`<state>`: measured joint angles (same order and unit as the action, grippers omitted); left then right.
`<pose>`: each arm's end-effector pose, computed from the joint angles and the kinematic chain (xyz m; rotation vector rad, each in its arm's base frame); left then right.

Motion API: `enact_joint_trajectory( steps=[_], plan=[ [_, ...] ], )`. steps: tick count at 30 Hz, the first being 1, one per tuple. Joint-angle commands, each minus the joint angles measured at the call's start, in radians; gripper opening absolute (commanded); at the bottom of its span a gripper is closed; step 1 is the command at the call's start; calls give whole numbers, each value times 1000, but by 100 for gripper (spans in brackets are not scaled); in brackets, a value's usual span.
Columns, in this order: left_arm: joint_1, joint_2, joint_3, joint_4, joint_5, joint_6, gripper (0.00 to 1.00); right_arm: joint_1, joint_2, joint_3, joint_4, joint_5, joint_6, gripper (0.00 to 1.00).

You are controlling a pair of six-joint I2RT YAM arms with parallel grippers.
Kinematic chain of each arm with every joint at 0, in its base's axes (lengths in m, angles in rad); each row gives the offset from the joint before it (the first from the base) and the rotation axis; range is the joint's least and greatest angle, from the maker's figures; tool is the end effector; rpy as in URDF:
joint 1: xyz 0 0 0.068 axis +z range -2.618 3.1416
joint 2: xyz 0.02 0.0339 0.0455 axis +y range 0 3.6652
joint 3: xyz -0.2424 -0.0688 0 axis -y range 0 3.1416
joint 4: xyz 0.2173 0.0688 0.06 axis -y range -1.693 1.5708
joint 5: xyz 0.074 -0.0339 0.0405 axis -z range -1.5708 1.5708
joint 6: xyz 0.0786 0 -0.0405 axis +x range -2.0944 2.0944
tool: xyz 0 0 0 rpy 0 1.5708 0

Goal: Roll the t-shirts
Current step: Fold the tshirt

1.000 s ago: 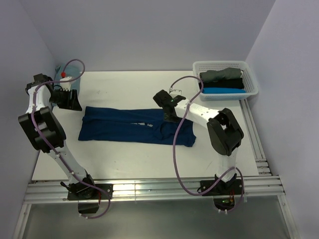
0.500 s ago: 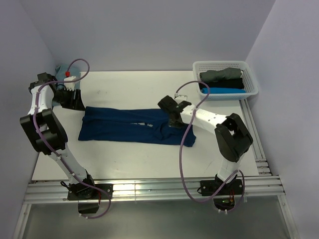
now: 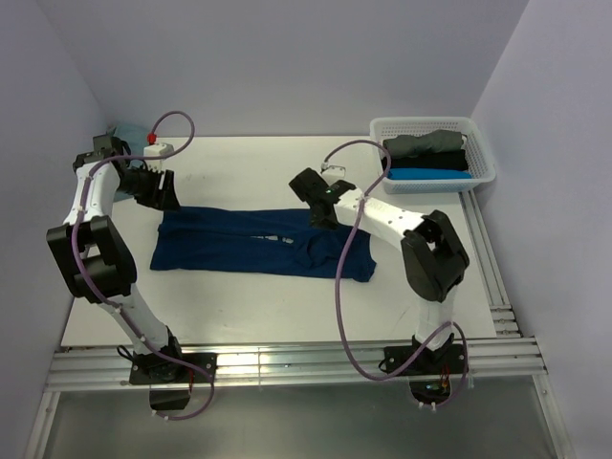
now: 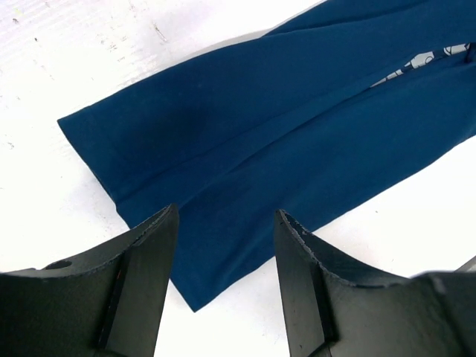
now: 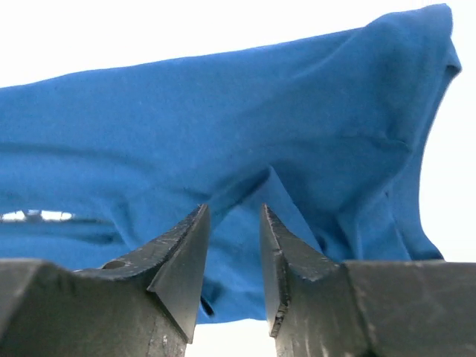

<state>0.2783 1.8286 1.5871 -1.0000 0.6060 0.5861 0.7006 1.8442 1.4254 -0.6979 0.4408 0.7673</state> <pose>0.3507 0.0536 0.2230 0.5204 2.4931 -0.5450 0.3060 0.2142 0.1830 0.2141 2.5108 -0.0292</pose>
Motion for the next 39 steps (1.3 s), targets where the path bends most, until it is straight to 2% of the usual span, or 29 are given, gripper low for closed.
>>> enact_joint_trajectory(
  steps=[1, 14, 20, 26, 39],
  plan=[
    [-4, -54, -7, 0, 31, 1, 60, -4, 71, 78, -60, 50, -13, 41],
    [-21, -72, -30, 8, 31, 1, 60, -13, 110, 98, -123, 82, -7, 42],
    [-25, -69, -24, -5, 37, 1, 59, -13, 82, 60, -115, 79, 0, 27],
    [-56, -100, -48, -5, 46, -5, 60, -9, 20, 3, -97, 75, 13, 1],
    [-157, -124, -96, -42, 95, -5, 60, 66, -290, -258, -28, 55, 95, 0]
  ],
)
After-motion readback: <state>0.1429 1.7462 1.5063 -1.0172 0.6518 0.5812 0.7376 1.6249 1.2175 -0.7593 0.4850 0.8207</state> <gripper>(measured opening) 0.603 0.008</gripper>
